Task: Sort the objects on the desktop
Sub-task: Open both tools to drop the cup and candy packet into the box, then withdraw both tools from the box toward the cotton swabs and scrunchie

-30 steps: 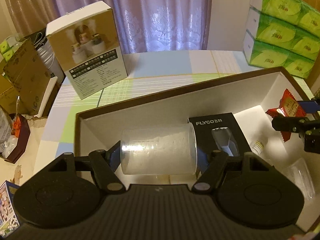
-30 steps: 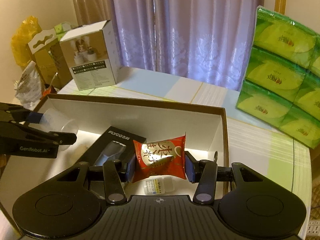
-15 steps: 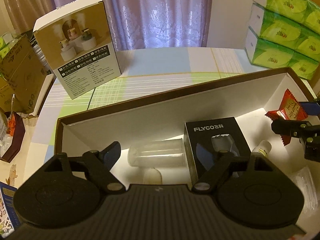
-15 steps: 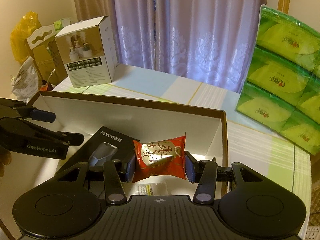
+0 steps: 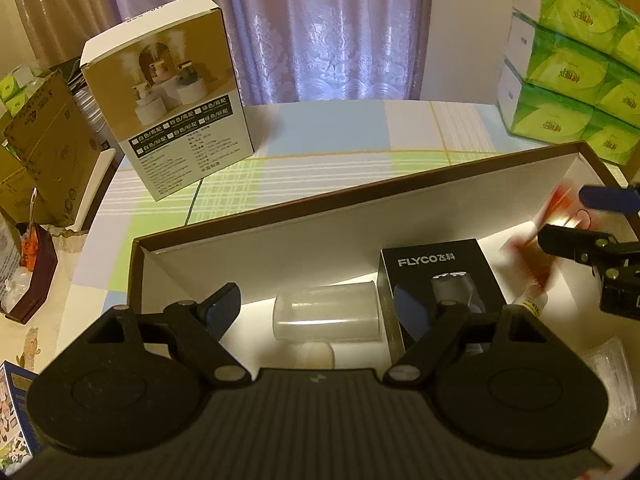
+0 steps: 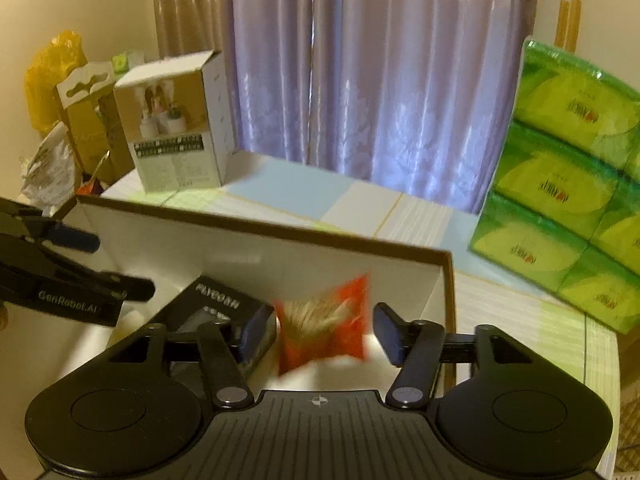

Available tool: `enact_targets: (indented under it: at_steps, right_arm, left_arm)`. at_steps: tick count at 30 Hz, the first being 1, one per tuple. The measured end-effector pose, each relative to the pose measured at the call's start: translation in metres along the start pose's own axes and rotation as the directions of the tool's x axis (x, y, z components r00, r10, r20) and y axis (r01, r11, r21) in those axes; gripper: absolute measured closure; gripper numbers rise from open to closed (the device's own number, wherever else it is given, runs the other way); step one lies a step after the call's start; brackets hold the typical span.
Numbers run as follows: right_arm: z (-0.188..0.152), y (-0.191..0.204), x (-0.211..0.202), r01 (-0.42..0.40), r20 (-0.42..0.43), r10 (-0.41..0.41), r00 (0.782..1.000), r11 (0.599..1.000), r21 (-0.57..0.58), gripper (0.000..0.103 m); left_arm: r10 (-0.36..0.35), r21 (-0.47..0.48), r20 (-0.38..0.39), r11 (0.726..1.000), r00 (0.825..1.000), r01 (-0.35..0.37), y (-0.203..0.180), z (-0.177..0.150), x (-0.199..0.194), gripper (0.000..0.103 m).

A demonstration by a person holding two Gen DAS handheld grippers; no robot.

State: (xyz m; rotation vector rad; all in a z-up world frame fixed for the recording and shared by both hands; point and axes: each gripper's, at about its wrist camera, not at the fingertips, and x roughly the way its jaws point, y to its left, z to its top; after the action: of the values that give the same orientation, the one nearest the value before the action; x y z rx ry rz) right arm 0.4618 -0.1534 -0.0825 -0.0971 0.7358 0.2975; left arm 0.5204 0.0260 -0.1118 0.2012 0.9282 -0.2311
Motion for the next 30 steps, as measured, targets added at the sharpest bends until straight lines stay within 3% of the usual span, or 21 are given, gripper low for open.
enact_targets:
  at_steps: [1, 5, 16, 30]
  right_arm:
    - [0.000, -0.001, -0.002, -0.002, 0.010, 0.002, 1.000, 1.000, -0.001, 0.026]
    - [-0.002, -0.001, -0.012, -0.014, 0.015, 0.014, 1.000, 1.000, -0.009, 0.024]
    - [-0.012, 0.006, -0.047, -0.054, 0.001, 0.054, 0.999, 0.999, 0.001, 0.002]
    - [-0.030, 0.020, -0.096, -0.039, -0.033, 0.042, 0.999, 0.997, 0.068, 0.002]
  left_arm:
    - [0.001, 0.000, 0.002, 1.000, 1.000, -0.001, 0.000, -0.001, -0.001, 0.019]
    - [-0.002, 0.001, 0.010, 1.000, 1.000, 0.002, -0.001, -0.006, -0.010, 0.018]
    - [-0.004, -0.025, 0.049, 1.000, 0.999, 0.005, -0.001, -0.019, -0.050, 0.011]
    - [0.021, -0.051, 0.085, 0.999, 0.996, -0.017, -0.008, -0.047, -0.118, 0.003]
